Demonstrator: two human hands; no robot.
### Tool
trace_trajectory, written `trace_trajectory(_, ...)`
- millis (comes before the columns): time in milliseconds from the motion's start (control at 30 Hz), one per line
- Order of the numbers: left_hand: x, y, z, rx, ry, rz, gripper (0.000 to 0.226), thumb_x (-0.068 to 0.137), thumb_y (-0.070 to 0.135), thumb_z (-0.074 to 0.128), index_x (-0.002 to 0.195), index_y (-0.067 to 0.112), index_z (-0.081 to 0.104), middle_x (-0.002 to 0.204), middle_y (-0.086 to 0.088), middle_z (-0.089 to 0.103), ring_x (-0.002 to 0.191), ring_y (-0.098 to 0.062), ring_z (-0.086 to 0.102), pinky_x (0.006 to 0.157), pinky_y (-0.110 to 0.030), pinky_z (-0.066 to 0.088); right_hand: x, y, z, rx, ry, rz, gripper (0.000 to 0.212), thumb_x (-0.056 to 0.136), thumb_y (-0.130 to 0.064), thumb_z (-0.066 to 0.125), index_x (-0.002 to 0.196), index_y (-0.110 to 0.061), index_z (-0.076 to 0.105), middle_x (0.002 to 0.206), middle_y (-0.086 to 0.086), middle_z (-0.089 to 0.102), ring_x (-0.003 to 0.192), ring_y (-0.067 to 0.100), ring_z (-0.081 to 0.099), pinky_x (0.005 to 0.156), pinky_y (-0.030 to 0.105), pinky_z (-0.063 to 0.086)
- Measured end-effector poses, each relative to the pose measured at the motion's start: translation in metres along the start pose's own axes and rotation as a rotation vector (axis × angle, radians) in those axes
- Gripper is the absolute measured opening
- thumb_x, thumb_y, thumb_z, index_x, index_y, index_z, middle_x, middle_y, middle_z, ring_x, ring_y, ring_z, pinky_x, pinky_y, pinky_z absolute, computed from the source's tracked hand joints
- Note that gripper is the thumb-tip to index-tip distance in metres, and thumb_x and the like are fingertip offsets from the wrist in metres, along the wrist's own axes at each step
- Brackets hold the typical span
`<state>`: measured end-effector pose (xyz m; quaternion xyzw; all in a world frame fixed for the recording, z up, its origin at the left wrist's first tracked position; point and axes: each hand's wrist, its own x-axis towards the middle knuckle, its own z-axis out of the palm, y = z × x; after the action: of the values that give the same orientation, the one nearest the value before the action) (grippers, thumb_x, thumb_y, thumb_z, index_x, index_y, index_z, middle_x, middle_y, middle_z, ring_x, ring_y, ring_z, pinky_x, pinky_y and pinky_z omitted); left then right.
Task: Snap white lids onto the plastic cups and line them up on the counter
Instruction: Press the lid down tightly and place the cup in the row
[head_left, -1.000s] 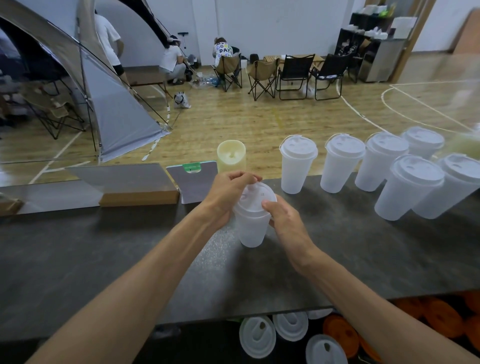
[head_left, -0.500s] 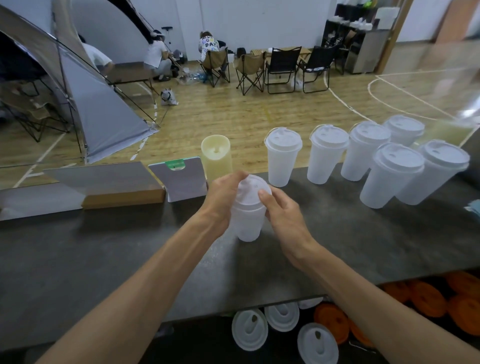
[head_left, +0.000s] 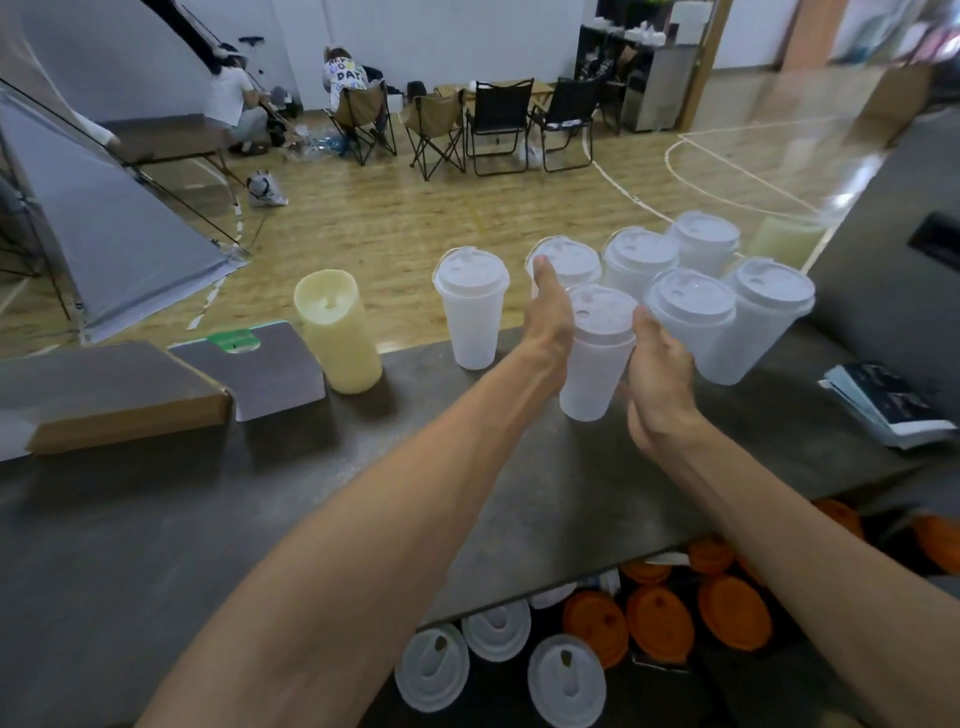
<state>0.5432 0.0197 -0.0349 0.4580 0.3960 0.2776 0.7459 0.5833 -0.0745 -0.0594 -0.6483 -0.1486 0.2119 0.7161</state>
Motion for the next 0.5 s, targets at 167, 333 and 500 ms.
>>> trace_trajectory(167,0.011,-0.009,0.005,-0.004,0.014,0.009,0.082,0.097,0.070,0.024,0.145,0.010,0.049,0.138,-0.016,0.060,0.125,-0.034,0.058,0.111,-0.047,0.042,0.008,0.008,-0.003,0.005,0.003,0.004,0.026,0.103,-0.038,0.051,0.086,-0.033,0.071,0.102,-0.010,0.074,0.111,0.020,0.068,0.103,0.050,0.052)
trace_trajectory(333,0.014,-0.012,0.004,0.056,0.038,0.006,0.087,0.093,0.075,0.025,0.144,0.010,0.051,0.137,-0.014,0.061,0.125,-0.033,0.058,0.111,-0.045,0.043,0.005,0.013,-0.007,0.008,-0.011,-0.005,0.029,0.102,-0.045,0.051,0.082,-0.040,0.072,0.091,-0.024,0.075,0.102,0.006,0.068,0.101,0.038,0.053)
trace_trajectory(500,0.000,-0.020,-0.023,0.200,0.098,0.057,0.085,0.095,0.074,0.022,0.117,0.008,0.072,0.110,-0.010,0.074,0.101,-0.025,0.068,0.094,-0.037,0.051,-0.002,0.017,-0.025,0.001,0.002,0.044,0.044,0.102,-0.055,0.042,0.130,-0.026,0.062,0.128,-0.006,0.068,0.120,0.013,0.062,0.108,0.037,0.044)
